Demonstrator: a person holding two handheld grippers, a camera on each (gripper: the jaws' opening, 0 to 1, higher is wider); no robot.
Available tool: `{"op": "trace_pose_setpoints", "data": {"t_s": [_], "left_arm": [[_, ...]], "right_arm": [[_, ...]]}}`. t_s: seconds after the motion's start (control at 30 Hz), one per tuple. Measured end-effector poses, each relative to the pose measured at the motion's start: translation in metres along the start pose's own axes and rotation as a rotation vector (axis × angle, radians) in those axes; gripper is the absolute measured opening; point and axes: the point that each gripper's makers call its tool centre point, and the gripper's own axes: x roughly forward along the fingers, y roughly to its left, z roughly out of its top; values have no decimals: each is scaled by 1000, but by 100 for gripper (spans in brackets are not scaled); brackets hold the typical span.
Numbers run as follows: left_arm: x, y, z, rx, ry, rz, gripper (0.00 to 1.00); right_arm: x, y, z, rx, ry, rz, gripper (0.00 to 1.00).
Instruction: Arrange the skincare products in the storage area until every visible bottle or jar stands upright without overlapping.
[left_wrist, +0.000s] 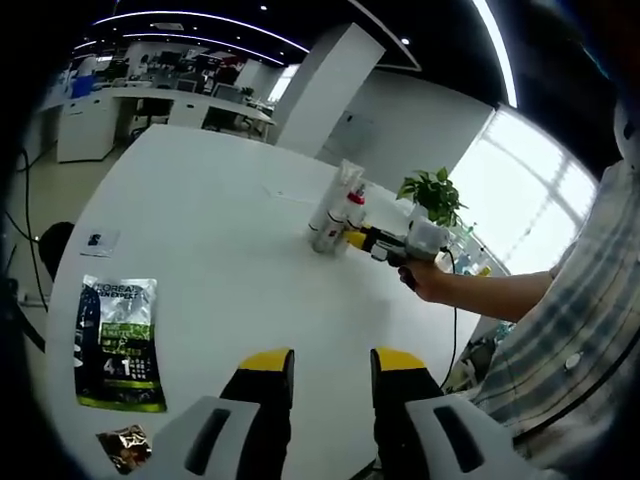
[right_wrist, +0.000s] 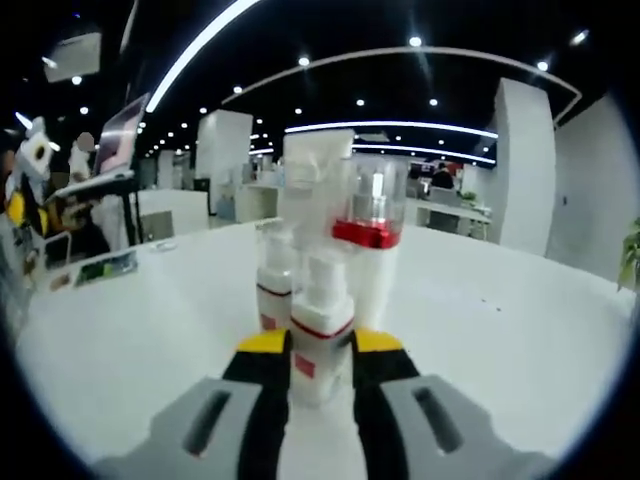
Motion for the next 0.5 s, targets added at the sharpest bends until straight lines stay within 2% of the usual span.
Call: {"op": "trace_pose_setpoints", "data": {"t_s": [0.07,0.33,0.5], "left_arm": [[1,0,1,-2,-4,-2,31],[3,3,-4,-20,-6,-2,31],[0,14,-6,-29,2,34,35]], "right_arm": [[-1,1,-4,10,21,4,23],[-10,-1,-5,26,39,-1,29],[-18,-4,-4,49,39,-13,34]]}}
